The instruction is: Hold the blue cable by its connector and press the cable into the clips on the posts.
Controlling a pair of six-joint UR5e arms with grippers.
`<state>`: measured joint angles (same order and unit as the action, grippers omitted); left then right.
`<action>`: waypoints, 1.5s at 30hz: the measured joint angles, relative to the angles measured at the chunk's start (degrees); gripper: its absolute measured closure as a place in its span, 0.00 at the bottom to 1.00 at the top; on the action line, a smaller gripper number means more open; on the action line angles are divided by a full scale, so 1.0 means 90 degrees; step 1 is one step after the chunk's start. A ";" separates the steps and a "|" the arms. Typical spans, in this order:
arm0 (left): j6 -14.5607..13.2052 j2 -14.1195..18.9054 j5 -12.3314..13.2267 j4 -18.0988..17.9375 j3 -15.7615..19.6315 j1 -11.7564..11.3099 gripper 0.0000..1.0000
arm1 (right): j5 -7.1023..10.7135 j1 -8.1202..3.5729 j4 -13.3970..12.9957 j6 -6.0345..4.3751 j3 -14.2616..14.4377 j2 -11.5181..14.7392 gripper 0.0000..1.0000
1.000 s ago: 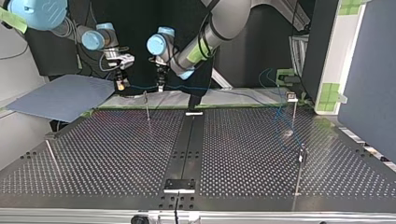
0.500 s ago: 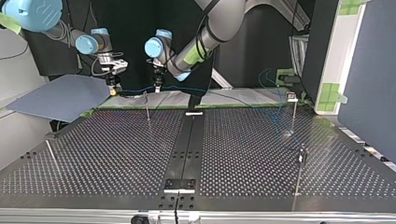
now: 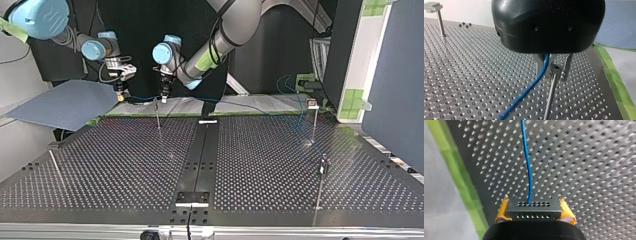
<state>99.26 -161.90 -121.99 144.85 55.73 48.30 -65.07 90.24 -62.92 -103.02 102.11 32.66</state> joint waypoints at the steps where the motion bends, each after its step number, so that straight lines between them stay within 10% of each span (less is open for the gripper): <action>1: 0.0002 0.0000 0.0012 -0.0004 -0.0012 -0.0009 1.00 | -0.0030 -0.0002 0.0048 0.0047 -0.0031 -0.0044 1.00; 8: 0.0029 -0.0003 0.0036 -0.0009 0.0002 -0.0045 1.00 | -0.0129 -0.0009 0.0339 0.0302 -0.0124 -0.0161 1.00; 45: 0.0383 -0.0264 0.0265 -0.0168 0.0012 -0.0321 1.00 | -0.0105 0.0096 0.0367 0.0370 -0.0169 -0.0166 1.00</action>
<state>102.71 -164.28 -119.60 143.34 55.84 45.41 -66.02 91.10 -59.62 -99.69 100.60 31.17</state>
